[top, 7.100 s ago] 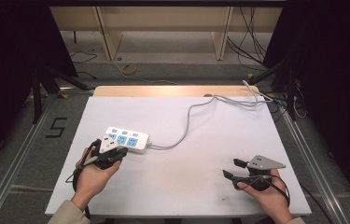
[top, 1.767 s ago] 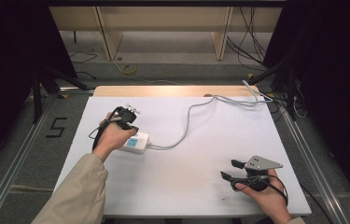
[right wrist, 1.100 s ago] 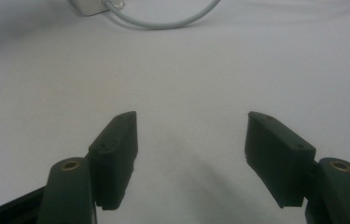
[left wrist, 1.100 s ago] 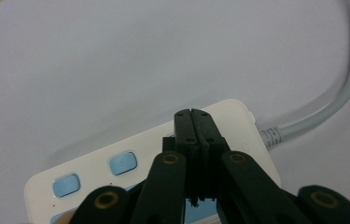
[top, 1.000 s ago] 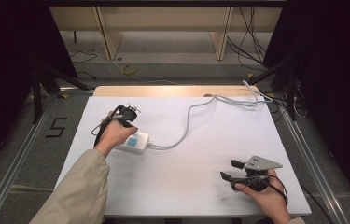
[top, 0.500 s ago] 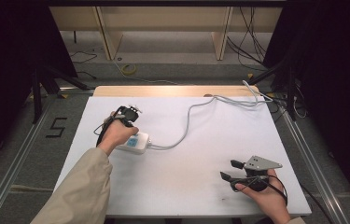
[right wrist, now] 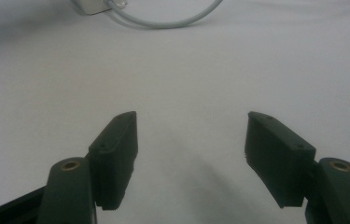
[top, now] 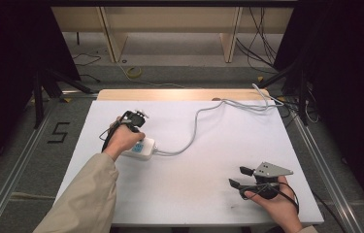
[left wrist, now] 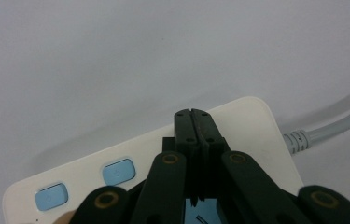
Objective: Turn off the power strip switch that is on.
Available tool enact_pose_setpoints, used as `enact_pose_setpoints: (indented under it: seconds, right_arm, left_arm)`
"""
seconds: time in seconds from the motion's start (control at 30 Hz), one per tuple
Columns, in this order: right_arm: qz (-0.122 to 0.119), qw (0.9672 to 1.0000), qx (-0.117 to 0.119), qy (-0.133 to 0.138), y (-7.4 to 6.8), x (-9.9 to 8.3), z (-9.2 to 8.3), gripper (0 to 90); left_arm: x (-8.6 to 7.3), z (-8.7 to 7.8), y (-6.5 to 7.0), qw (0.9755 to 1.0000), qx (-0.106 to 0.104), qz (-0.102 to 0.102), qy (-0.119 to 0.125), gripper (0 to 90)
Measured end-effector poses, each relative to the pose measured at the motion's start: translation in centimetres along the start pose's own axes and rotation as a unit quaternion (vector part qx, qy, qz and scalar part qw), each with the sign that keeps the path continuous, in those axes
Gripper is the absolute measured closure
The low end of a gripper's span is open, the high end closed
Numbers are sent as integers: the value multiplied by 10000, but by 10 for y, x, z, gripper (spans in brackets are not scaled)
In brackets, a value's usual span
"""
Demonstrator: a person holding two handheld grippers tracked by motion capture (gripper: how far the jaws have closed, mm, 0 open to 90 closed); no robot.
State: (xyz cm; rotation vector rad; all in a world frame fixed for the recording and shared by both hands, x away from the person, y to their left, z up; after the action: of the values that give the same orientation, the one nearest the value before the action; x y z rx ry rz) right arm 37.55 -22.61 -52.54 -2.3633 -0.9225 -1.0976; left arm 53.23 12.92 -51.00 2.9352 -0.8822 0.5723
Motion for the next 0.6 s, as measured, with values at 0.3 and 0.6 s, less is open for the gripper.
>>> enact_pose_setpoints:
  seconds: [0.3, 0.6]
  right_arm:
    - [0, 10000, -1, 1, 0, 0, 1, 356]
    - [-16, 10000, 0, 12, -1, 0, 0, 356]
  left_arm:
    - [0, 1, 2, 10000, -5, 10, -15, 896]
    - [2, 2, 2, 9999, 146, 22, -35, 897]
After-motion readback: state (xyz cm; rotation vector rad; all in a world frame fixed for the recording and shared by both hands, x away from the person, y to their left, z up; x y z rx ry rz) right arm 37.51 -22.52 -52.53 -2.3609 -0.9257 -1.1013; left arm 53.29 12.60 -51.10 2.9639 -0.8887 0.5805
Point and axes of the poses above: each handheld gripper's, and its own axes: z roughly forward along the jaws, x roughly out of its top, y roughly to its right, the point moved 8 cm from there along z, roughly forward along the jaws, and after that the axes turned 6 degrees about -y, right-handed, at the moved point
